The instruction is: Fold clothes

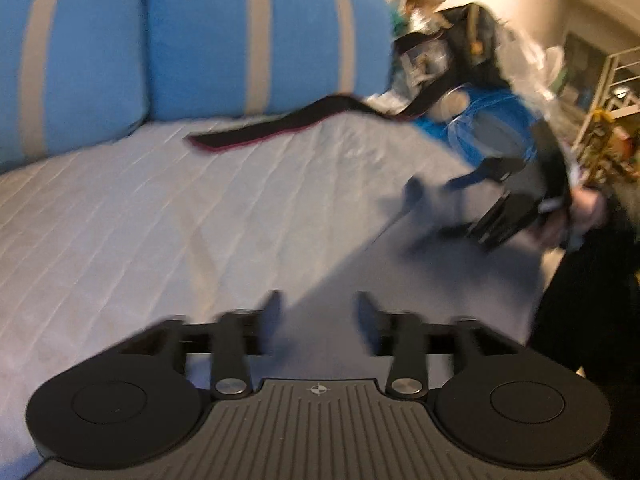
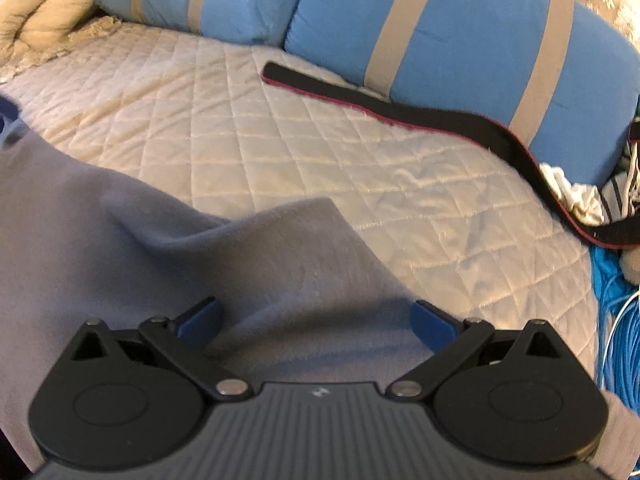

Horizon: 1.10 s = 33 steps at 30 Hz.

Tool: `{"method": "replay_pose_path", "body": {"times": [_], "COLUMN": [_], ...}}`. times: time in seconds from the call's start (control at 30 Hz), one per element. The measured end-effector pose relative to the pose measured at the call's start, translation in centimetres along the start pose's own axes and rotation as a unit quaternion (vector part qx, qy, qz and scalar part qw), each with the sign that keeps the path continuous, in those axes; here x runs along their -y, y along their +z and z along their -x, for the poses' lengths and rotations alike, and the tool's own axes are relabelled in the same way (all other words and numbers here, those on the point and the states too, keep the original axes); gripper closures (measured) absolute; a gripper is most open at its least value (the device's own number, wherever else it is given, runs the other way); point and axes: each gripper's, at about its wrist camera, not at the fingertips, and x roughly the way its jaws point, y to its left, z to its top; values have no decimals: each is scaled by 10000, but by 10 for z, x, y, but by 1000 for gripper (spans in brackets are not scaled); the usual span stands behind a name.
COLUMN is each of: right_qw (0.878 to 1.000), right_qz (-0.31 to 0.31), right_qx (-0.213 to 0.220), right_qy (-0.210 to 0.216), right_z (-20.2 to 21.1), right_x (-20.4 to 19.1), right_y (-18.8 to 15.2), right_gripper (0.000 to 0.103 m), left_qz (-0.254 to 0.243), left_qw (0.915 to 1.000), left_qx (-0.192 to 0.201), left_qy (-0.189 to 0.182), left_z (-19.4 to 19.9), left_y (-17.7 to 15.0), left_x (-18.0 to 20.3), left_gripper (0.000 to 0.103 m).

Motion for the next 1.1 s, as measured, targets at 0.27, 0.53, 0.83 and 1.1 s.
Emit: {"method": "replay_pose_path", "body": {"times": [0.27, 0.53, 0.83, 1.1], "right_qw": [9987, 9995, 9985, 9987], "right_qz": [-347, -272, -435, -365], "right_qx": [356, 175, -163, -137], "right_qy": [-64, -23, -282, -322], "right_z": [9, -13, -24, -18], "right_x": [17, 32, 37, 40], "right_y": [8, 1, -5, -5], "right_gripper": [0, 0, 0, 0], "left_qz": [-388, -23, 152, 149], "left_qw": [9965, 9957, 9982, 9984], "left_qx": [-428, -632, -344, -391], "left_qy": [-597, -674, -459, -380], "left_z": [-105, -126, -111, -98], "left_y": [44, 25, 11, 14], "left_x": [36, 30, 24, 27], "left_gripper": [57, 101, 101, 99]}}
